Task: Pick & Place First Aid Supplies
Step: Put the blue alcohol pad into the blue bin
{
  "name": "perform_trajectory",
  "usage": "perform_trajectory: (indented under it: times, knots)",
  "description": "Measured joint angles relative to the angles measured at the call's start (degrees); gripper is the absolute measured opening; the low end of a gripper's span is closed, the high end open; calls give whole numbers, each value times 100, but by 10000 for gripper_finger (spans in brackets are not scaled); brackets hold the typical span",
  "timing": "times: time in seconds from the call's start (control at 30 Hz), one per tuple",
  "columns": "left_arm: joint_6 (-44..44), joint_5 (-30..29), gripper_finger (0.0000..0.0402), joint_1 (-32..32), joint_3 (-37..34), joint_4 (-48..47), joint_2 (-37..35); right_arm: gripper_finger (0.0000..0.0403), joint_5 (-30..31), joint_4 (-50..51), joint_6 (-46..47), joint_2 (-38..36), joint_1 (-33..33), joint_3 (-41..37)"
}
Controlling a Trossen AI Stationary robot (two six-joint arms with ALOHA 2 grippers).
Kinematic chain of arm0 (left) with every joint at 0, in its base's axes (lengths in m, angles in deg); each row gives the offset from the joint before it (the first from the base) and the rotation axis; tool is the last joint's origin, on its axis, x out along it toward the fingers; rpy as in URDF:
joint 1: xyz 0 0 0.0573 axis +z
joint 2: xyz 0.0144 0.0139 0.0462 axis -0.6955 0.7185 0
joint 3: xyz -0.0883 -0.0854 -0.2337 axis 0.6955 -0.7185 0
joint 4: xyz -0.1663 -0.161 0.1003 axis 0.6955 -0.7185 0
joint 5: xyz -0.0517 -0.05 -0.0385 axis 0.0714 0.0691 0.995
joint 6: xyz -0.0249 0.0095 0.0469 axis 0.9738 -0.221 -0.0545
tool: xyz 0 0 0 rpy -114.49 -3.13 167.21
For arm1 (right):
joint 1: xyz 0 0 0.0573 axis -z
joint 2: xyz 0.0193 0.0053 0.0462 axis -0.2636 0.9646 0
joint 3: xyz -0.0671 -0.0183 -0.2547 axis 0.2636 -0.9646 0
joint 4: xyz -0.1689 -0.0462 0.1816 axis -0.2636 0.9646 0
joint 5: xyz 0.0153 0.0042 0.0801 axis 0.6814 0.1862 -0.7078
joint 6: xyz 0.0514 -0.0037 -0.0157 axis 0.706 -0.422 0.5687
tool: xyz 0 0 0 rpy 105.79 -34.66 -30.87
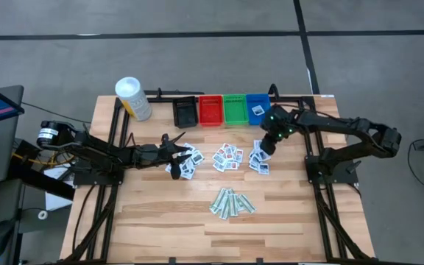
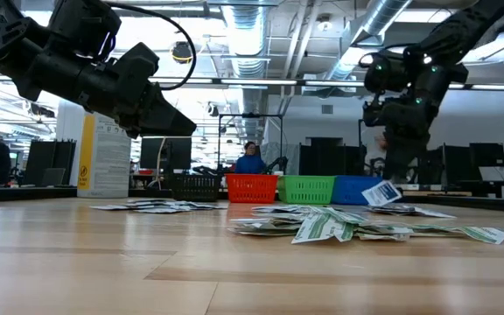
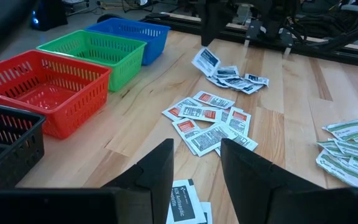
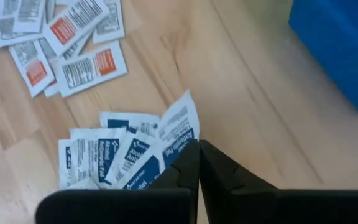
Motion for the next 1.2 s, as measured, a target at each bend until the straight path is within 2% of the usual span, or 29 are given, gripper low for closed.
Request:
perform_trajectory:
  times: [0.3, 0.6, 0.97, 1.2]
  knots:
    - [0, 0, 134, 0, 0, 0, 0, 0, 25, 294, -191, 0, 146, 397]
    - [-2, 0, 134, 0, 0, 0, 0, 7, 25, 380, -374, 11, 110, 434]
    - [0, 0, 134, 0, 0, 0, 0, 108, 28, 338, -654, 15, -484, 429]
    - [0, 0, 134, 0, 0, 0, 0, 167, 644, 234, -762, 15, -977, 427]
